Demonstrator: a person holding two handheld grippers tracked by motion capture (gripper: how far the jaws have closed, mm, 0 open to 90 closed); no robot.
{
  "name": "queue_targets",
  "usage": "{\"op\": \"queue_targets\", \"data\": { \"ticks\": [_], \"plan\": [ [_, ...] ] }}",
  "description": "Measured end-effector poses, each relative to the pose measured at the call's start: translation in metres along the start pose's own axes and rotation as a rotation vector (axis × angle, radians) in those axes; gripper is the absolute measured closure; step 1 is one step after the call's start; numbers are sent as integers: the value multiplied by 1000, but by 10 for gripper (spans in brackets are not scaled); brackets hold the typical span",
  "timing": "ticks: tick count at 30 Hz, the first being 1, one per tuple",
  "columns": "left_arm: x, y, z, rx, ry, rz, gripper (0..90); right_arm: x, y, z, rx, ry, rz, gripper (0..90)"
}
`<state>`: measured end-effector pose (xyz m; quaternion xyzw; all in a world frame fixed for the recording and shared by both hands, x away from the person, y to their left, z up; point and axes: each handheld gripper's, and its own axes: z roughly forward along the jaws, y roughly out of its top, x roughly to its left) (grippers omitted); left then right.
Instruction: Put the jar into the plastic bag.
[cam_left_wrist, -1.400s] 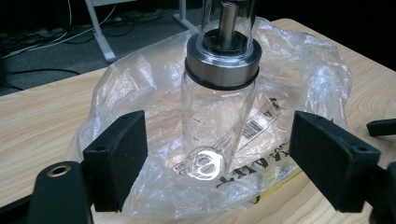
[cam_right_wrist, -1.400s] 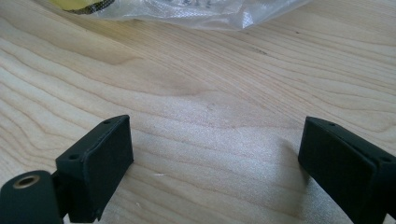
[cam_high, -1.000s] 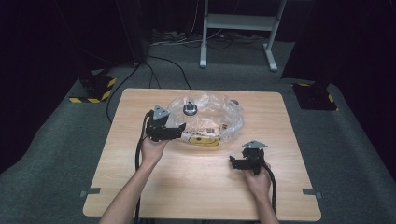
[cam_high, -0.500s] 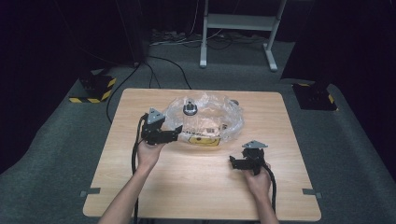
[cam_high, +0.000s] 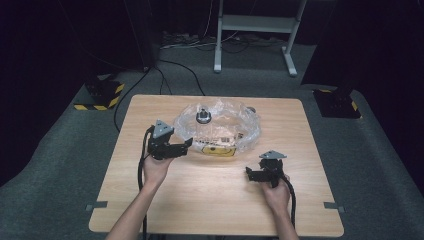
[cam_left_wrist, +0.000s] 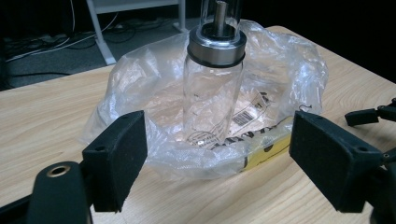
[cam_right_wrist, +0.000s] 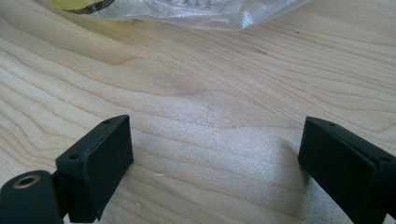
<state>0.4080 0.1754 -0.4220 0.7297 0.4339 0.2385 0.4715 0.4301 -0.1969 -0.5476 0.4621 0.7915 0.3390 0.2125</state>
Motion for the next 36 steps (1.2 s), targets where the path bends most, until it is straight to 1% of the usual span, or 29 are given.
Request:
{"op": "queue_targets", "data": {
  "ticks": [6, 13, 27, 36],
  "plan": [
    [-1, -3, -5, -2, 2, 5, 195, 0, 0, 0, 0, 0, -1, 99],
    [-2, -8, -9, -2, 1, 3, 195, 0, 0, 0, 0, 0, -1, 99],
    [-1, -19, -14, 2, 7, -18, 194, 0, 0, 0, 0, 0, -1, 99],
    [-1, -28, -15, 14, 11, -22, 194, 0, 0, 0, 0, 0, 0, 99]
  ]
}}
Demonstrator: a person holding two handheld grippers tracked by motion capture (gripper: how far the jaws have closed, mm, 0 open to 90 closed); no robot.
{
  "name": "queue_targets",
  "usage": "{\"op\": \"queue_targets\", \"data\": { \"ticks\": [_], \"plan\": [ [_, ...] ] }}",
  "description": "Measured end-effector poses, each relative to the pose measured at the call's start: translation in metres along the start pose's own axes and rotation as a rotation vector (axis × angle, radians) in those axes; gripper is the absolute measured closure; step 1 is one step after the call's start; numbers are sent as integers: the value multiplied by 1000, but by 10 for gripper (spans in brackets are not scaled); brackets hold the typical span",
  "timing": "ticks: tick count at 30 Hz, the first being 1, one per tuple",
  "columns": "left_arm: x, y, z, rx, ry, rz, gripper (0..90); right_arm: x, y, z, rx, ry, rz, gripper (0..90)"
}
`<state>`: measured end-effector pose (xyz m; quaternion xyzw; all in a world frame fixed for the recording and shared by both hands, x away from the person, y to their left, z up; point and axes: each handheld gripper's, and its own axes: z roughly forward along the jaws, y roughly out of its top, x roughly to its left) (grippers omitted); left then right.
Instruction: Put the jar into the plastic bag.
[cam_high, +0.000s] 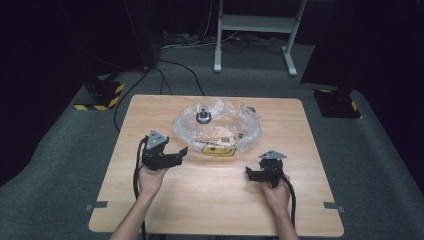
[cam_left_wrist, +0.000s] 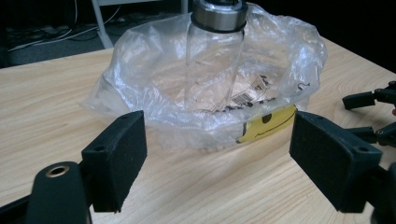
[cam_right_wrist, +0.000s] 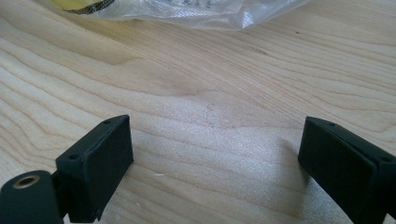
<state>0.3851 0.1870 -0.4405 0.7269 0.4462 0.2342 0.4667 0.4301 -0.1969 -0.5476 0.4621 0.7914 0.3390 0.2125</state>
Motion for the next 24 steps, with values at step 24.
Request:
{"op": "queue_targets", "data": {
  "ticks": [24],
  "plan": [
    [3, -22, 6, 40, 31, -9, 194, 0, 0, 0, 0, 0, -1, 99]
  ]
}}
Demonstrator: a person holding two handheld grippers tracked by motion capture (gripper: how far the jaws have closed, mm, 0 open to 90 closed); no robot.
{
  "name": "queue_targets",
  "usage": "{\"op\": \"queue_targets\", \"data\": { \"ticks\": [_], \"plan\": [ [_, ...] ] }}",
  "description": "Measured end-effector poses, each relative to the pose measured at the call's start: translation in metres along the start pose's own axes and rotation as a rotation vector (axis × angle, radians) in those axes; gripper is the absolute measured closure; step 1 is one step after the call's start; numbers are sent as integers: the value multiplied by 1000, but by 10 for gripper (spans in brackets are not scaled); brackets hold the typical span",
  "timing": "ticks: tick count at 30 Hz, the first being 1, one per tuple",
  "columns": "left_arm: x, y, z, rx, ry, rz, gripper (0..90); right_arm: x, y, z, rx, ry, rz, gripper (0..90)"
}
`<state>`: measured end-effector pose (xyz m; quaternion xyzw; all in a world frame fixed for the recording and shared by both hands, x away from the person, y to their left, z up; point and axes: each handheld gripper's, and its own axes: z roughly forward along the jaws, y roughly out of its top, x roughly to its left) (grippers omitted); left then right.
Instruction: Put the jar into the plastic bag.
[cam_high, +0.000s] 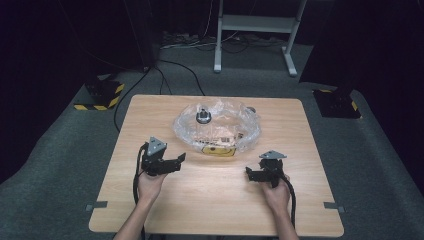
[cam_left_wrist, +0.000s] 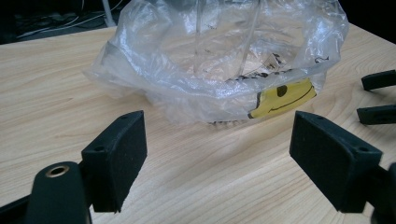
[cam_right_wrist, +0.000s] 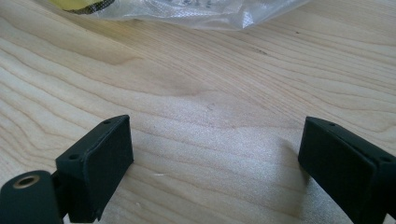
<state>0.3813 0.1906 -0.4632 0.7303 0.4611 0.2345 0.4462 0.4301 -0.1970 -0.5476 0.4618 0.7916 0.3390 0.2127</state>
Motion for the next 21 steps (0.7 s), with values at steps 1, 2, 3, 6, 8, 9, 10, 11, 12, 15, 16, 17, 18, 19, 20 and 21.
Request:
{"op": "queue_targets", "data": {
  "ticks": [1, 2, 3, 6, 8, 9, 10, 11, 12, 15, 16, 17, 18, 19, 20, 21],
  "plan": [
    [0, 0, 0, 0, 0, 0, 194, 0, 0, 0, 0, 0, 0, 99],
    [0, -1, 1, 5, 3, 5, 194, 0, 0, 0, 0, 0, 0, 98],
    [0, -1, 2, 7, 5, 6, 195, 0, 0, 0, 0, 0, 0, 99],
    [1, -3, 4, 12, 7, 4, 195, 0, 0, 0, 0, 0, 1, 99],
    [1, -4, 6, 16, 8, 2, 196, 0, 0, 0, 0, 0, 1, 99],
    [1, -5, 7, 16, 8, 2, 196, 0, 0, 0, 0, 0, 1, 99],
    [1, -6, 7, 17, 8, -1, 197, 0, 0, 0, 1, 0, 2, 99],
    [1, -6, 8, 20, 9, -1, 197, 0, 0, 0, 1, 0, 2, 98],
    [1, -7, 9, 21, 10, -2, 197, 0, 0, 0, 1, 0, 2, 98],
    [2, -10, 12, 32, 10, -6, 197, 0, 0, 0, 1, 0, 2, 99],
    [2, -11, 13, 32, 11, -10, 198, 0, 0, 0, 1, 0, 2, 99],
    [2, -12, 14, 33, 11, -14, 198, 0, 0, 0, 1, 0, 2, 99],
    [2, -12, 14, 34, 10, -16, 197, 0, 0, 0, 1, 0, 2, 99],
    [2, -13, 15, 36, 10, -18, 198, 0, 0, 0, 1, 0, 2, 99],
    [2, -13, 16, 38, 11, -17, 198, 0, 0, 0, 1, 0, 2, 99],
    [2, -13, 16, 38, 11, -17, 197, 0, 0, 0, 1, 0, 2, 99]
  ]
}}
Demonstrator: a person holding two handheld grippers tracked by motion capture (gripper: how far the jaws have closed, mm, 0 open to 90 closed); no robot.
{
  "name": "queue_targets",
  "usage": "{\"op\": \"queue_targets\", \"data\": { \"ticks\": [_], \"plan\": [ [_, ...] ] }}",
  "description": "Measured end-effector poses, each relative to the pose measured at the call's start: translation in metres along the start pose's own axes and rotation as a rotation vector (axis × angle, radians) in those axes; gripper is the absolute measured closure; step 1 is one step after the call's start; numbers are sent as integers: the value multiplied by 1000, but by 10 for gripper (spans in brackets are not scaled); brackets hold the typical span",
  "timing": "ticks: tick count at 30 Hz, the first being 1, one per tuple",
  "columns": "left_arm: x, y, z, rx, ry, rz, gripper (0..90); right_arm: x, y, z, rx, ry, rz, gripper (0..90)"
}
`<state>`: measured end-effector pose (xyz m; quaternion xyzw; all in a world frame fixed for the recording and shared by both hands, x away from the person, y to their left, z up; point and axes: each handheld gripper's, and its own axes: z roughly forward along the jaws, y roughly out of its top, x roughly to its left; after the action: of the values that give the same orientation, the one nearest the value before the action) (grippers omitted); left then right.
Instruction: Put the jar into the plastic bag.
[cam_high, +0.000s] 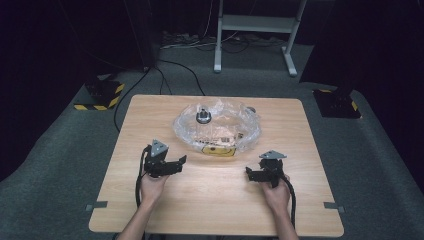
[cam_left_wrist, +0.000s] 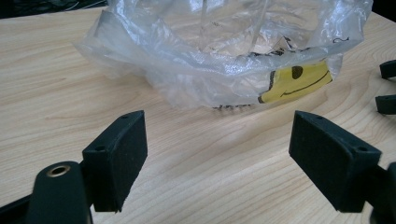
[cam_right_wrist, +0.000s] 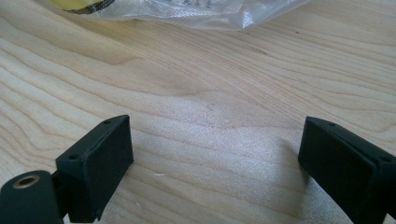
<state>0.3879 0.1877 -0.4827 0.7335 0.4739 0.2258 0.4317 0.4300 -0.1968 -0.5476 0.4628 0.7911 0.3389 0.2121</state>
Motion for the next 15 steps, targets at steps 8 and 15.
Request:
{"op": "queue_targets", "data": {
  "ticks": [8, 15],
  "plan": [
    [2, -5, 7, 17, 3, -12, 197, 0, 0, 0, 0, 0, -1, 99],
    [2, -10, 14, 37, 10, -13, 198, 0, 0, 0, 0, 0, -1, 99]
  ]
}}
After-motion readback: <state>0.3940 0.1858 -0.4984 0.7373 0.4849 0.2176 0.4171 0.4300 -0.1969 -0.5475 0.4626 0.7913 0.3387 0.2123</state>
